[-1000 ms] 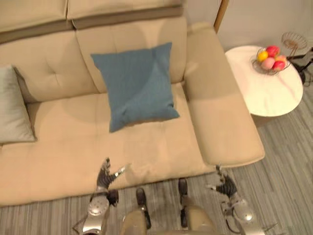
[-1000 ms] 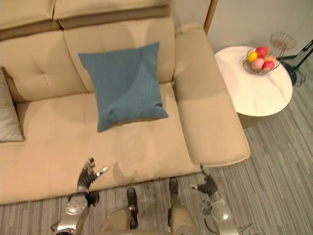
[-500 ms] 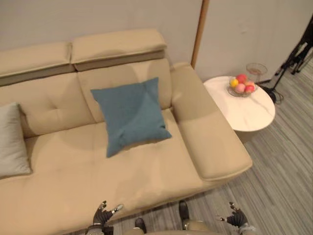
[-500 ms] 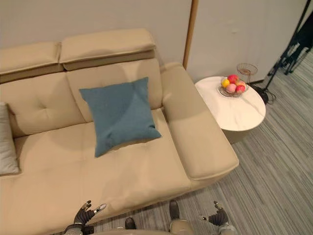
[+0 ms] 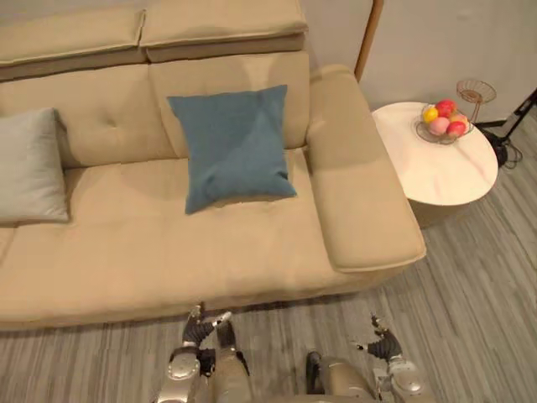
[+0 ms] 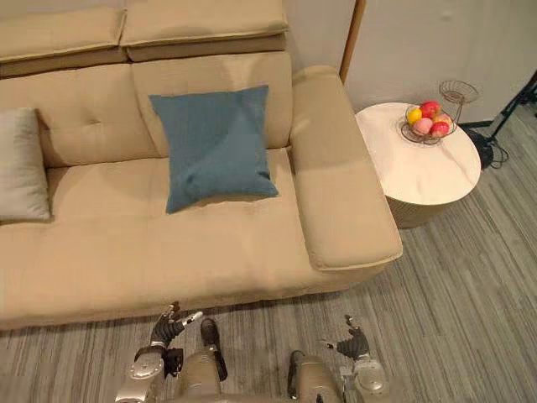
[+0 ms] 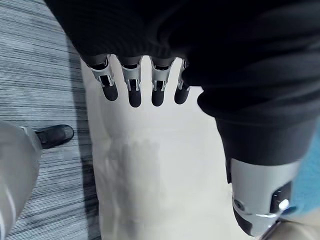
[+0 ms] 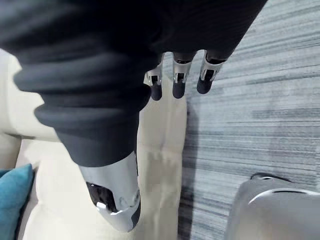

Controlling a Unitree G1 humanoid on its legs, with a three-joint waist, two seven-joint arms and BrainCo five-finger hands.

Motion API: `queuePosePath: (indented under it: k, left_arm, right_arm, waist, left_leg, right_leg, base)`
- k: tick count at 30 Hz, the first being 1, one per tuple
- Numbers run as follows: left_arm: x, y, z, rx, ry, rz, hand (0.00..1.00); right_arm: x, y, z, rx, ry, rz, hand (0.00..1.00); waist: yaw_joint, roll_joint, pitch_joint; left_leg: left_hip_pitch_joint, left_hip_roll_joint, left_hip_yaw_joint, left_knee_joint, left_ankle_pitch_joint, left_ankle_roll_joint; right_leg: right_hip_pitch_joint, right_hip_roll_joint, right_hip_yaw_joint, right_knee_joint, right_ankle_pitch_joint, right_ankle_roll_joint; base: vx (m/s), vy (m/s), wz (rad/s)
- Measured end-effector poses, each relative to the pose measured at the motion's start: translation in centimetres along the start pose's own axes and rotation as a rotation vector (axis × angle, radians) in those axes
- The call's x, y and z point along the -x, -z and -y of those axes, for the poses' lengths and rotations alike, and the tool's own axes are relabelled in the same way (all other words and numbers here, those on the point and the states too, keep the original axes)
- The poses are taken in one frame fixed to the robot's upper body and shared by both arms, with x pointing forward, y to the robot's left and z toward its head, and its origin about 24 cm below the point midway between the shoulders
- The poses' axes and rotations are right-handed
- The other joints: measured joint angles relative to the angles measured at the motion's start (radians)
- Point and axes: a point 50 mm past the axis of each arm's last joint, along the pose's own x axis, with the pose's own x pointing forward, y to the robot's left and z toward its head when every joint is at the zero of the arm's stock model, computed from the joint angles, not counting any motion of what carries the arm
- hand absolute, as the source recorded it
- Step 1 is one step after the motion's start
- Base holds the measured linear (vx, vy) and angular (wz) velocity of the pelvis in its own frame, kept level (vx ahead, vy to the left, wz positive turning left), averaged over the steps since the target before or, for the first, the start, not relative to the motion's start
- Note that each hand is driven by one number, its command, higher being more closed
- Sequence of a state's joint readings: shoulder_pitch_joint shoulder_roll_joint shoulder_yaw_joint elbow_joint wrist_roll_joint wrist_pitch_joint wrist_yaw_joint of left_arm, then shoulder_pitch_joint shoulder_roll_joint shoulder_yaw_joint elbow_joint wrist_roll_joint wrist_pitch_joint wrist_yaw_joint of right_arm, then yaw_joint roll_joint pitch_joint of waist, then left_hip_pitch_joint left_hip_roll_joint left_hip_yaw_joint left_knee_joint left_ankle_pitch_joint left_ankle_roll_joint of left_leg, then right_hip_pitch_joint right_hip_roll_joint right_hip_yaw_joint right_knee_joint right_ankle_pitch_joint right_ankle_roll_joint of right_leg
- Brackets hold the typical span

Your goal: Pick up cushions and gather them together orderly.

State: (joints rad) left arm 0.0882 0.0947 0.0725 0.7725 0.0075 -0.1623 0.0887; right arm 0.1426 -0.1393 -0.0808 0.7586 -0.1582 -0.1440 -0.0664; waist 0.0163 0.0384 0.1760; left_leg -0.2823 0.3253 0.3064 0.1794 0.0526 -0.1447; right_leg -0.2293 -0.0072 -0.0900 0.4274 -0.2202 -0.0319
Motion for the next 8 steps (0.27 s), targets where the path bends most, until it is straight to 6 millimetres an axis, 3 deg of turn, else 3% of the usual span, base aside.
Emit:
queuePosePath:
  k: [2,3,5,7,8]
  left_arm:
    - [0.2,0.4,-0.1,-0.001,-0.001,-0.01,0.0]
    - [0.2,0.3,-0.1,0.0,-0.003,-0.006,0.0]
    - [0.1,0.2,-0.3,0.004,-0.01,-0.005,0.0]
    - [0.1,0.3,-0.2,0.002,-0.007,-0.006,0.0]
    - [0.1,0.2,-0.4,-0.004,-0.01,-0.007,0.0]
  right_arm:
    - [0.0,0.0,0.5,0.006,0.011,0.0,0.0]
    - [0.0,0.1,0.7,0.003,0.018,-0.004,0.0]
    - [0.0,0.2,0.9,-0.002,0.025,-0.009,0.0]
    - [0.0,0.6,0.9,-0.003,0.024,-0.026,0.0]
    - [0.1,1.1,0.7,-0.006,0.017,-0.052,0.0]
  waist:
    - [-0.005,-0.011,0.004]
    - [-0.004,-0.011,0.004]
    - [-0.003,-0.009,0.003]
    - [-0.007,-0.002,-0.003]
    - [-0.011,-0.003,-0.009]
  left_leg:
    - [0.006,-0.032,-0.028,0.154,-0.012,0.013]
    - [0.027,-0.049,-0.035,0.206,-0.083,0.021]
    - [0.077,-0.063,-0.034,0.247,-0.167,0.039]
    - [0.145,-0.091,-0.029,0.175,-0.209,0.04]
    - [0.19,-0.117,-0.028,0.043,-0.204,0.029]
  right_leg:
    - [-0.007,-0.02,-0.006,-0.016,0.027,-0.005]
    - [-0.012,-0.027,-0.006,-0.027,0.044,-0.002]
    - [-0.014,-0.031,-0.003,-0.066,0.08,0.009]
    - [-0.008,-0.031,-0.001,-0.111,0.114,0.028]
    - [-0.002,-0.035,-0.002,-0.149,0.135,0.052]
  base:
    - [-0.17,-0.063,0.17]
    - [-0.15,0.016,0.17]
    - [-0.16,0.097,0.01]
    - [-0.15,0.144,0.01]
    - [-0.09,0.097,0.04]
